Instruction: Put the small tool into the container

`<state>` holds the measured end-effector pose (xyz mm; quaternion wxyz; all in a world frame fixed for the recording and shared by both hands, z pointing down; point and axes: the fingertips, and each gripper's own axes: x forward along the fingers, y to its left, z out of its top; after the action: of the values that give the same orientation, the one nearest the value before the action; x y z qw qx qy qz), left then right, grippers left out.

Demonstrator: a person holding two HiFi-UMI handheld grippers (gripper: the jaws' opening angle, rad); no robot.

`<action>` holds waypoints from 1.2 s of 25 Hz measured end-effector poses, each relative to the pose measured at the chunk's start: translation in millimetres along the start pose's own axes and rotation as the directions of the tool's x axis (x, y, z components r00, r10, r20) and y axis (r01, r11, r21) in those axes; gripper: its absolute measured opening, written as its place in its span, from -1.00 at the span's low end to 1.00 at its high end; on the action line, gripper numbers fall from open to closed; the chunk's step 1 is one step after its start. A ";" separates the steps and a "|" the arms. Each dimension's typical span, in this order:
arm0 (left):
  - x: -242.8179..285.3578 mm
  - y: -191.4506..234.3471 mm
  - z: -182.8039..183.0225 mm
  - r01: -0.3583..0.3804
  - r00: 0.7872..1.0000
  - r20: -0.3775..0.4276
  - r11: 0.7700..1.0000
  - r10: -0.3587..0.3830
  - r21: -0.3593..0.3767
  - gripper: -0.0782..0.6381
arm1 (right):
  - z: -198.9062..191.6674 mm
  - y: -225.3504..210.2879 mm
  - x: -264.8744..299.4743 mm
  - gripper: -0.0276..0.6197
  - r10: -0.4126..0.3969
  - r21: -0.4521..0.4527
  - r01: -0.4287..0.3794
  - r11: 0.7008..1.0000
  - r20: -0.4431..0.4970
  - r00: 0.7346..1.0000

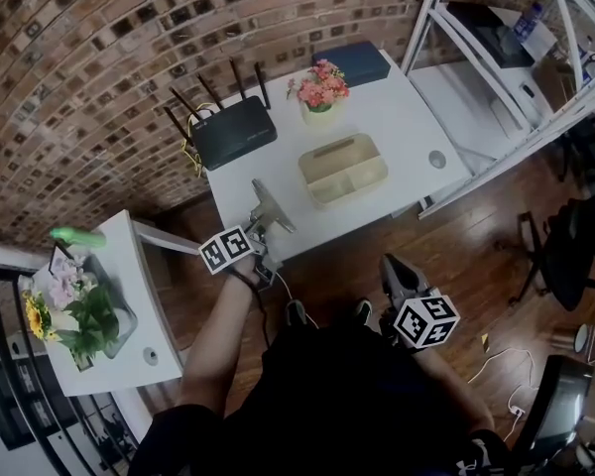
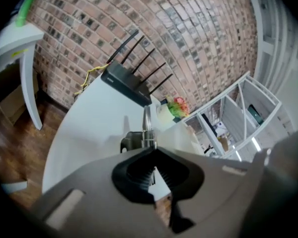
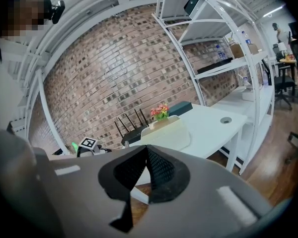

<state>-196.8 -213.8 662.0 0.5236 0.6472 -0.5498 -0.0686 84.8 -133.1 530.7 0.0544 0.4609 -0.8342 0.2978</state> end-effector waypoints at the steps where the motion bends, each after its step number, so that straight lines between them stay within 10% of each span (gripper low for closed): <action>1: -3.6 -8.1 5.2 0.006 1.000 0.012 0.999 -0.006 0.040 -0.76 | -0.4 0.8 0.6 -0.89 0.003 0.000 -0.003 1.000 -0.001 1.000; 14: -29.4 -135.2 56.7 0.137 0.965 0.166 0.933 -0.201 0.332 -0.76 | -1.3 0.7 -6.9 -0.89 -0.001 0.009 0.001 1.000 0.015 1.000; 30: 14.8 -203.5 28.4 0.140 0.974 0.041 0.736 -0.222 0.663 -0.76 | -2.6 -19.9 -30.3 -0.89 -0.067 0.045 0.065 0.997 0.049 0.997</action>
<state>-79.8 -273.6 503.4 0.2211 0.8346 -0.5029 0.0396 117.5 -117.3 530.6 0.0332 0.4966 -0.8131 0.3020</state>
